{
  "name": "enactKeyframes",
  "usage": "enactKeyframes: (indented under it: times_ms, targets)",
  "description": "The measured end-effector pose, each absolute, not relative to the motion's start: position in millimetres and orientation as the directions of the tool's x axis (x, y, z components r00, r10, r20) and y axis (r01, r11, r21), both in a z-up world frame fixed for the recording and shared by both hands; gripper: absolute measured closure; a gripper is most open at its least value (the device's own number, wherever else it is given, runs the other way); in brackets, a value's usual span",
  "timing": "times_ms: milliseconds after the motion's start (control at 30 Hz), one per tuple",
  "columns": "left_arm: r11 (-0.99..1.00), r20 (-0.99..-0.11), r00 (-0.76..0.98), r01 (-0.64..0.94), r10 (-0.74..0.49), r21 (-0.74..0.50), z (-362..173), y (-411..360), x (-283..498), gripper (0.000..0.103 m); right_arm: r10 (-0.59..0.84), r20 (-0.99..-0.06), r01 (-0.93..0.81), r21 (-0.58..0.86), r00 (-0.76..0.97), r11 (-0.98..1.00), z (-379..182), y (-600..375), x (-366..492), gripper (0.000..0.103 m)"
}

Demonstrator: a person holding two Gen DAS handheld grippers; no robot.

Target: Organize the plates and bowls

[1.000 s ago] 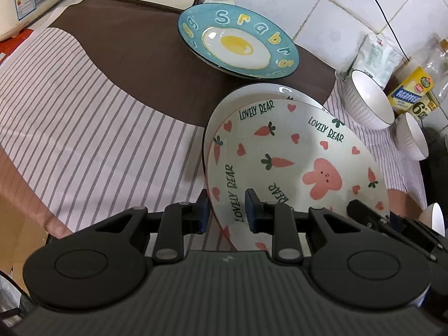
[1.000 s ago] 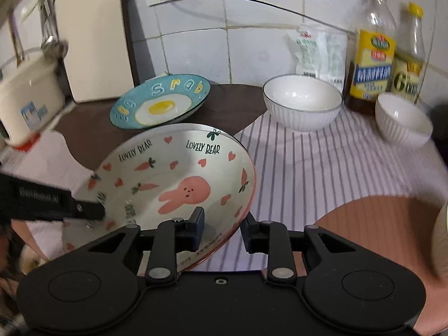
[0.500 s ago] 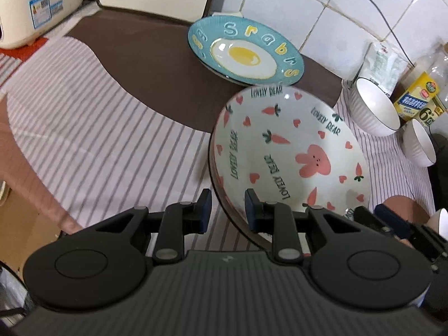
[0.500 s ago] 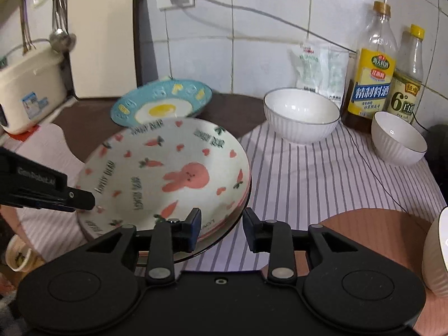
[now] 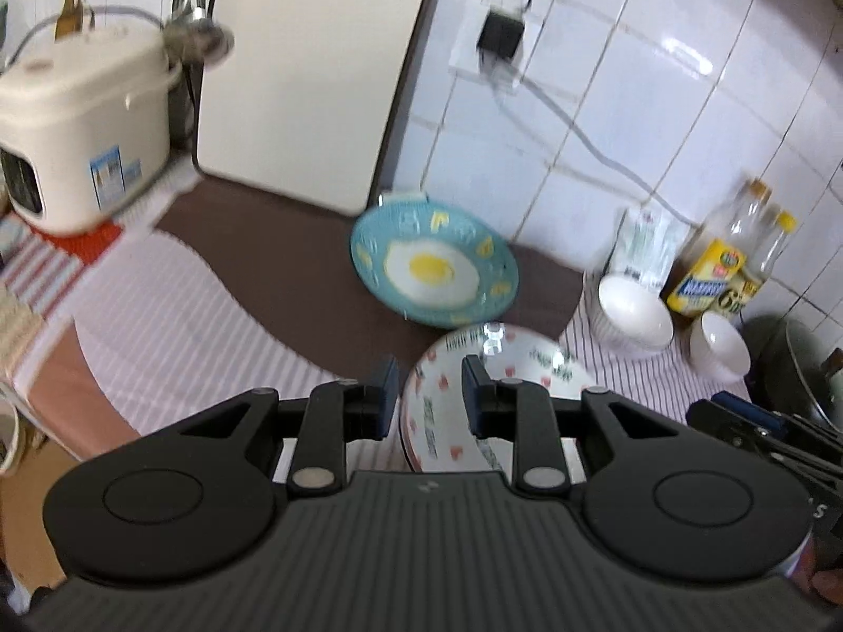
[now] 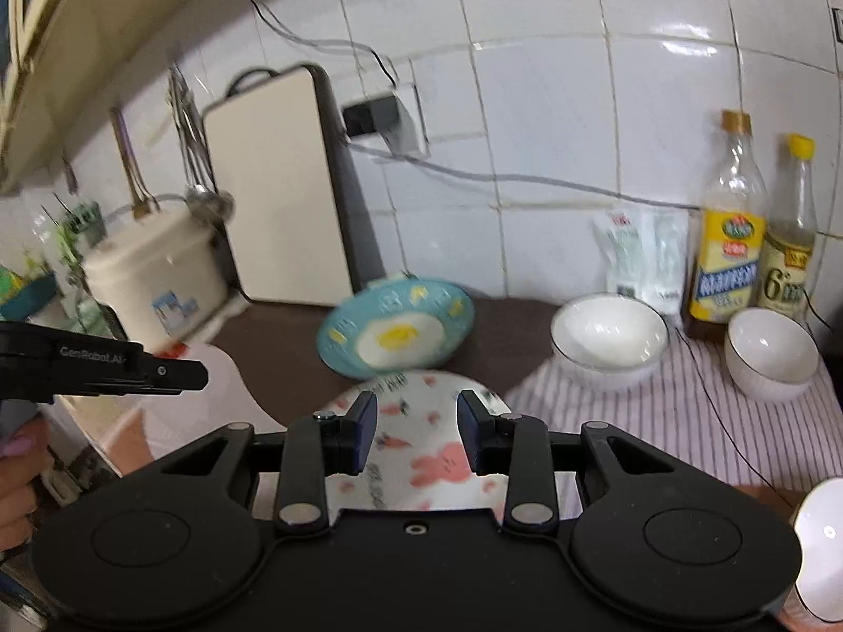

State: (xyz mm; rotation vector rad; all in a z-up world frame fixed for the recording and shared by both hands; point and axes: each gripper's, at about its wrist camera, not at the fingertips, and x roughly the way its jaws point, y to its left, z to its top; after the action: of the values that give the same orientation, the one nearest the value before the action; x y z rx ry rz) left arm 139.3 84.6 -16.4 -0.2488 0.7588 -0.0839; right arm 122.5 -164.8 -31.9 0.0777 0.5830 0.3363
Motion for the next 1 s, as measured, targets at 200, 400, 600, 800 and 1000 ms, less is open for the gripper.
enactKeyframes:
  times_ms: [200, 400, 600, 800, 1000]
  targets:
    - [0.969, -0.602, 0.782, 0.013, -0.162, -0.245, -1, 105, 155, 0.069, 0.361, -0.508, -0.283, 0.227, 0.782, 0.932, -30, -159, 150, 0.063]
    - [0.963, -0.565, 0.811, -0.009, -0.15, -0.269, -25, 119, 186, 0.055, 0.418, -0.515, -0.253, 0.361, 0.748, 0.897, -57, -150, 202, 0.058]
    - [0.968, -0.583, 0.802, -0.027, -0.127, -0.248, -66, 125, 221, 0.045, 0.401, -0.589, -0.19, 0.388, 0.702, 0.902, -89, -144, 258, 0.056]
    - [0.963, -0.613, 0.777, -0.032, -0.144, -0.267, -111, 135, 266, 0.044, 0.376, -0.651, -0.177, 0.351, 0.66, 0.919, -113, -140, 305, 0.053]
    - [0.933, -0.644, 0.743, -0.076, -0.183, -0.353, -152, 147, 307, 0.044, 0.331, -0.701, -0.149, 0.31, 0.631, 0.939, -136, -136, 351, 0.052]
